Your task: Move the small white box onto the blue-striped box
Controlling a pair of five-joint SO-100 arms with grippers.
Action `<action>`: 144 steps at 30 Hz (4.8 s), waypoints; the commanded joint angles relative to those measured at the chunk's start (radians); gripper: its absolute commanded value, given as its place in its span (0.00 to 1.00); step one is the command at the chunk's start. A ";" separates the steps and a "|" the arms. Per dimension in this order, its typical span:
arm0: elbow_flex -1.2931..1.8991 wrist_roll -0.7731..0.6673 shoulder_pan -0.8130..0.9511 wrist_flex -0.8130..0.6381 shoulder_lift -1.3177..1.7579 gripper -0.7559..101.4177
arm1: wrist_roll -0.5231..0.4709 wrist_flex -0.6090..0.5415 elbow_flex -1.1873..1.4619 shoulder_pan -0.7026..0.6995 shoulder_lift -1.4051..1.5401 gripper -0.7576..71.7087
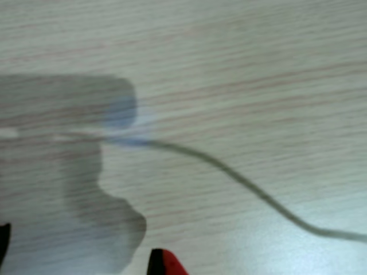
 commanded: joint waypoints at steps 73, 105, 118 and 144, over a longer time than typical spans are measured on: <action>1.600 0.724 -1.583 -0.440 1.695 0.01 | -0.040 -0.110 0.213 -0.296 0.272 0.02; 1.600 0.724 -1.583 -0.440 1.695 0.01 | -0.040 -0.110 0.213 -0.296 0.272 0.02; 1.600 0.724 -1.583 -0.440 1.695 0.01 | -0.040 -0.110 0.213 -0.296 0.272 0.02; 1.600 0.724 -1.583 -0.440 1.695 0.01 | -0.040 -0.110 0.213 -0.296 0.272 0.02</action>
